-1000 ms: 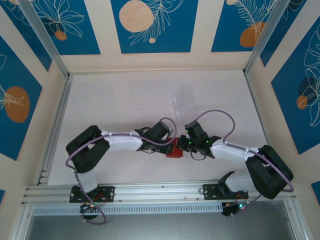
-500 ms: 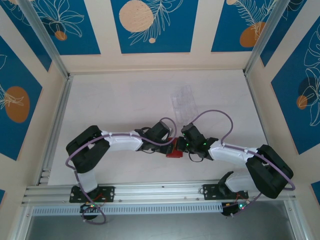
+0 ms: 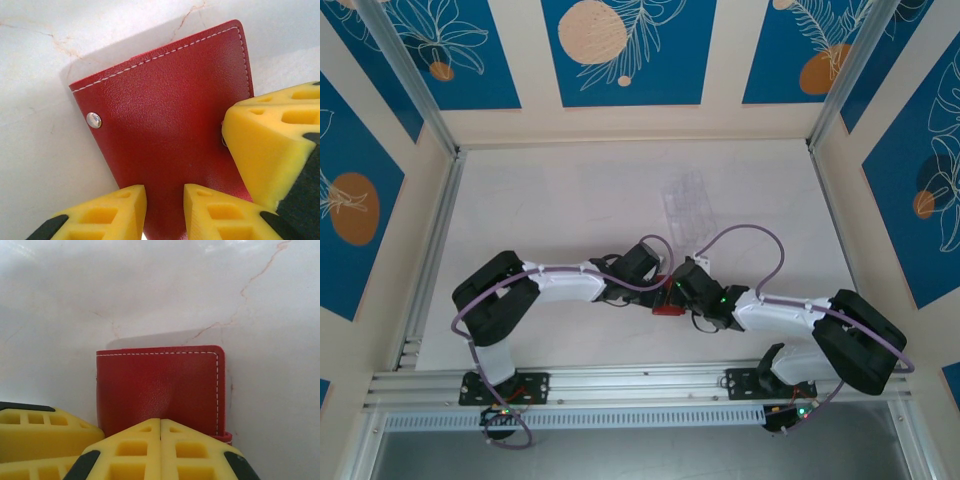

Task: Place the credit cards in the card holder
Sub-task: Close the button on the card holder.

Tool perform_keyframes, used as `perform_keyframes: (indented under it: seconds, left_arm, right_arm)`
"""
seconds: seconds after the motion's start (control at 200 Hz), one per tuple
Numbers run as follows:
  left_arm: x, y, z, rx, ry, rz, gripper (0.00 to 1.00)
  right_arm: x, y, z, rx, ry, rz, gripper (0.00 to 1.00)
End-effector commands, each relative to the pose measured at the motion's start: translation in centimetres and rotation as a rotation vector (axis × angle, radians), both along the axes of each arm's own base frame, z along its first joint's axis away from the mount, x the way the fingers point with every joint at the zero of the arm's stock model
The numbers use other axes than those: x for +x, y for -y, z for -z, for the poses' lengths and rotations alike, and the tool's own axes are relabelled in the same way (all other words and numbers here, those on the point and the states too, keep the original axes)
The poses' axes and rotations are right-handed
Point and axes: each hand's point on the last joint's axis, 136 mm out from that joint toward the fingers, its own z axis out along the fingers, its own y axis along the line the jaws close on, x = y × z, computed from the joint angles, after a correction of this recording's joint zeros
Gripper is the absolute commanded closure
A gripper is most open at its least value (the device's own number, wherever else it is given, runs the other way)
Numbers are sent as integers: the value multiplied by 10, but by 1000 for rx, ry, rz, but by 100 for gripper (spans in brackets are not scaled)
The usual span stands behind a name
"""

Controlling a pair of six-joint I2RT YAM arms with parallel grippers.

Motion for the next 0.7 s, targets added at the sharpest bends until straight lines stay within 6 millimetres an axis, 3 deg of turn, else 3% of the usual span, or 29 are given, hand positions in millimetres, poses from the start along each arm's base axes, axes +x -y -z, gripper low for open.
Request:
perform_keyframes:
  seconds: [0.0,0.2,0.415,0.695]
  left_arm:
    - [-11,-6,28,77,-41,5,73]
    - [-8,-4,24,68,-45,-11,73]
    - [0,-6,16,29,-59,-49,73]
    - [25,-43,-17,-76,-42,-183,65]
  right_arm:
    - [-47,20,48,-102,-183,-23,100]
    - [-56,28,63,-126,-199,13,100]
    - [-55,26,61,-128,-191,12,100]
    - [-45,26,37,-126,-152,-6,100]
